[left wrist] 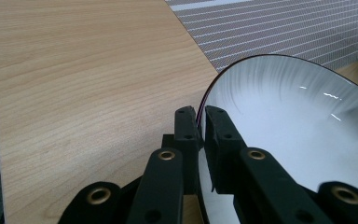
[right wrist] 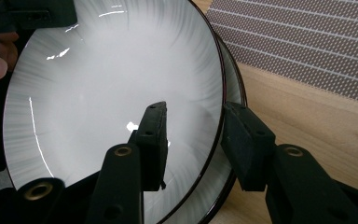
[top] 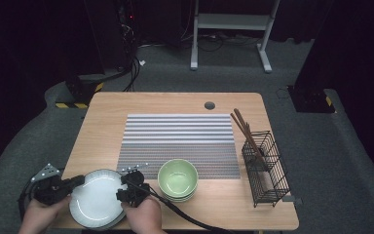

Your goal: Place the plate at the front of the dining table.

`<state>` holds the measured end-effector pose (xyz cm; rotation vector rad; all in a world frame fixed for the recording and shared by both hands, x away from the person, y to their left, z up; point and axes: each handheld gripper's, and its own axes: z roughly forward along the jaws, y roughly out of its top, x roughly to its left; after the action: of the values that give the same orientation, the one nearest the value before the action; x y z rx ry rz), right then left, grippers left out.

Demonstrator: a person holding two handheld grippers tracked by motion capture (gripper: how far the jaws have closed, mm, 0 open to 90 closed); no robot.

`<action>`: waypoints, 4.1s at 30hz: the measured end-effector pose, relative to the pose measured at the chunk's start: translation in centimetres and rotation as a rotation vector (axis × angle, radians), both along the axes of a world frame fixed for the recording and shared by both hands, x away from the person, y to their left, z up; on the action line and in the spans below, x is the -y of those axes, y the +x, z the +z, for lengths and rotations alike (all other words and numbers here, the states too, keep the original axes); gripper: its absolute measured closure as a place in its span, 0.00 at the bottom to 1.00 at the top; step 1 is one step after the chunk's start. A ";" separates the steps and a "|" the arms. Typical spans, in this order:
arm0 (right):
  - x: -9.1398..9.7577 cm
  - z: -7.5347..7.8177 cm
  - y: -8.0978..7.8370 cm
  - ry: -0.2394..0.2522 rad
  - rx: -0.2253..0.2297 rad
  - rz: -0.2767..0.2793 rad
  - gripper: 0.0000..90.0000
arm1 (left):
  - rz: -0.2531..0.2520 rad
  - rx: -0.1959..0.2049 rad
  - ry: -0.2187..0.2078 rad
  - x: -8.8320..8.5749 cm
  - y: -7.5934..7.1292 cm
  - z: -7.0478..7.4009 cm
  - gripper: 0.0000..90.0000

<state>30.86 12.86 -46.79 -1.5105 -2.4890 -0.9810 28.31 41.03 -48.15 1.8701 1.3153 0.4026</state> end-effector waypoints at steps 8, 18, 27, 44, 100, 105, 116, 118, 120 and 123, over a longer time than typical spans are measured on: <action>-0.7 -0.9 -0.2 -0.025 -0.014 0.030 0.70 | 0.003 0.010 -0.010 -0.3 0.0 0.1 0.93; -0.3 -1.3 0.2 0.011 0.004 -0.013 0.80 | 0.011 0.005 -0.029 -0.4 0.1 0.0 0.93; -0.4 -1.6 0.1 0.001 0.064 -0.008 0.84 | 0.011 0.000 -0.056 -0.7 0.1 -0.2 0.93; -0.5 -2.0 0.8 0.033 0.103 -0.023 0.85 | 0.023 0.005 -0.083 -0.7 0.3 -0.5 0.93; -0.4 -2.1 1.3 0.049 0.190 0.012 0.89 | -0.028 -0.045 -0.121 -0.6 0.7 -1.2 0.87; -0.4 -1.9 1.1 0.038 0.224 0.019 0.89 | -0.029 -0.035 -0.129 -0.6 0.7 -1.0 0.88; -0.3 -0.7 0.6 0.047 0.301 0.024 0.92 | -0.034 0.011 -0.146 -0.7 0.2 0.0 0.88; -0.3 -0.5 0.5 0.050 0.316 0.027 0.92 | -0.036 0.016 -0.150 -0.9 0.2 0.0 0.88; -0.4 -0.3 0.4 0.046 0.331 0.032 0.93 | -0.036 0.024 -0.155 -1.0 0.1 0.1 0.88; -0.3 0.0 0.3 0.048 0.346 0.040 0.93 | -0.039 0.045 -0.173 -1.1 0.0 0.4 0.89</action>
<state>31.19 13.20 -46.83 -1.3707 -2.6811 -1.3892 28.28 42.11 -47.80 1.7298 1.2412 0.2988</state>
